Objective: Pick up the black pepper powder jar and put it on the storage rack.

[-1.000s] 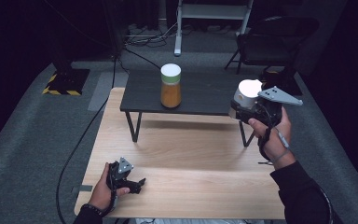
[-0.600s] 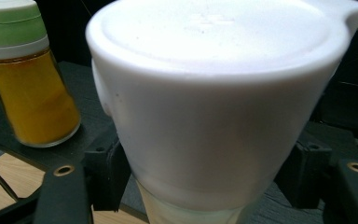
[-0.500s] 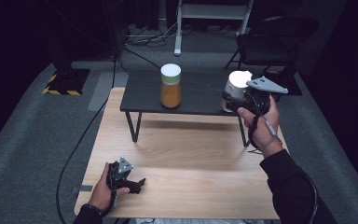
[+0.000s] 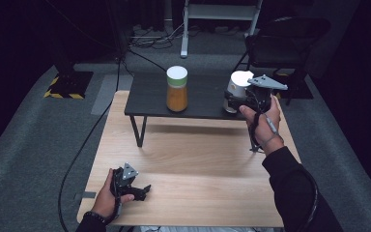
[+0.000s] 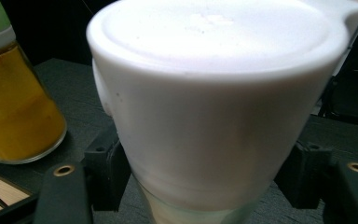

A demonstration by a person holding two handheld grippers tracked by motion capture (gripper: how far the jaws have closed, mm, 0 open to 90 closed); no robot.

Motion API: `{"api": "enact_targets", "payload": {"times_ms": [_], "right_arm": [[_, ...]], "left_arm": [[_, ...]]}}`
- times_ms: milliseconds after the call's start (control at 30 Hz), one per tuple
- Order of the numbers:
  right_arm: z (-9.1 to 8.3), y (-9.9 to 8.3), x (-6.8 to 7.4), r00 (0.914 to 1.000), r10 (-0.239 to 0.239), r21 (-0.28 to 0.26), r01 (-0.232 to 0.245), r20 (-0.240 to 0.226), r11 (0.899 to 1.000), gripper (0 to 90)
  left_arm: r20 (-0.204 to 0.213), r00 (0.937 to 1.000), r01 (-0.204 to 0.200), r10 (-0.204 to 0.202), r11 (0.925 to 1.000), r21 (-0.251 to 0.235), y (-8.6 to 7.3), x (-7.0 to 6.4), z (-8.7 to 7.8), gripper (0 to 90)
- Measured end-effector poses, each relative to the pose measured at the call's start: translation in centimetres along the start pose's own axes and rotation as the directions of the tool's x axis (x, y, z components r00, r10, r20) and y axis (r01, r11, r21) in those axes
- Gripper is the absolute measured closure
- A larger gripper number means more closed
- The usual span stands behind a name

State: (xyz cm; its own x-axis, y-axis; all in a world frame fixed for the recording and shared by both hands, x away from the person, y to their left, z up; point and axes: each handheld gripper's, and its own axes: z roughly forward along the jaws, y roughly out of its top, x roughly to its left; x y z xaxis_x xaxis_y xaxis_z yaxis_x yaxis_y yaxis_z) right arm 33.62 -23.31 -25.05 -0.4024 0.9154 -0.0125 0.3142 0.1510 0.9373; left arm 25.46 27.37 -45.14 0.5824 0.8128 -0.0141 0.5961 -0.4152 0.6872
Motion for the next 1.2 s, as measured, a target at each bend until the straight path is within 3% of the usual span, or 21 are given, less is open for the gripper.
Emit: {"api": "enact_targets", "payload": {"times_ms": [467,1200], "right_arm": [[1.0,-0.1,0.2,0.9999,-0.003,0.022,0.004,-0.01,1.0,30.0],[1.3,-1.0,0.5,0.9998,0.018,-0.014,-0.018,0.009,1.0,28.2]], "left_arm": [[0.0,1.0,0.0,0.0,1.0,0.0,0.0,0.0,0.0,0.4],[0.0,1.0,-0.004,0.004,1.0,-0.002,0.0,0.0,0.0,0.4]]}}
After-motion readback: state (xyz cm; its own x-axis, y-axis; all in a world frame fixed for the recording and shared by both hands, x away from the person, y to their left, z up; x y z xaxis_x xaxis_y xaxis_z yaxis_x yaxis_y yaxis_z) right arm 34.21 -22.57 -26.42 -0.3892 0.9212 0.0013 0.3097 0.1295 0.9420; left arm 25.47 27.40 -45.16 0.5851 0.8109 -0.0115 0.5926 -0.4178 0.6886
